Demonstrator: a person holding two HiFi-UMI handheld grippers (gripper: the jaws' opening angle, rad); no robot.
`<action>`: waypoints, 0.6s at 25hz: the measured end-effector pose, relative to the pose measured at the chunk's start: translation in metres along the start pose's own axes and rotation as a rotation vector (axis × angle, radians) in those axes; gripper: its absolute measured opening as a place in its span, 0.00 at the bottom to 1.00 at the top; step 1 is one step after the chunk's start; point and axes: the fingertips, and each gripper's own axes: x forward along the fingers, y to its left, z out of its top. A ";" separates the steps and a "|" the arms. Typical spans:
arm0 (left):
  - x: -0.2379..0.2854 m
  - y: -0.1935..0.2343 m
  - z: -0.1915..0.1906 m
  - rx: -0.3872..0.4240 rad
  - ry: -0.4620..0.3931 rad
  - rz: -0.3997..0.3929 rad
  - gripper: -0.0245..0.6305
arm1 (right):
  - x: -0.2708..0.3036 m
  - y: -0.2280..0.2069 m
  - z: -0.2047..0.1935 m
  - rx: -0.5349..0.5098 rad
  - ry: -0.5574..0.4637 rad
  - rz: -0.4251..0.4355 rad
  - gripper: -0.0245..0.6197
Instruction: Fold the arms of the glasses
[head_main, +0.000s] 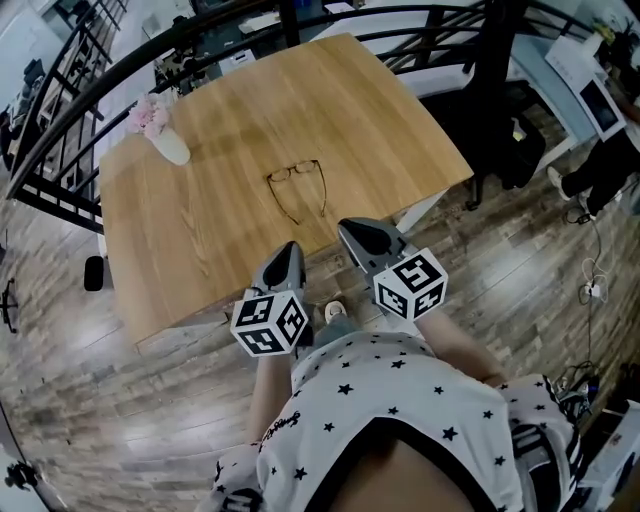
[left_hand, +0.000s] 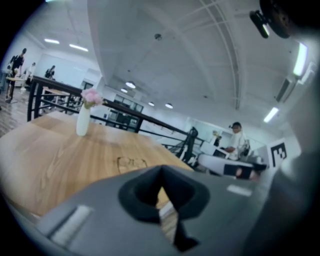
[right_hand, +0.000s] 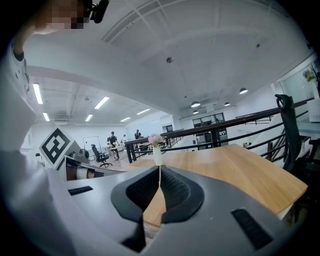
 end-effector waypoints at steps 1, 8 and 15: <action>0.003 0.008 0.003 0.007 -0.002 0.009 0.05 | 0.007 -0.001 0.000 0.005 0.002 -0.001 0.07; 0.024 0.041 0.024 -0.022 -0.022 -0.019 0.05 | 0.047 -0.013 0.007 0.008 0.010 -0.007 0.07; 0.045 0.055 0.022 -0.037 -0.003 -0.017 0.05 | 0.078 -0.030 0.006 -0.026 0.043 0.002 0.07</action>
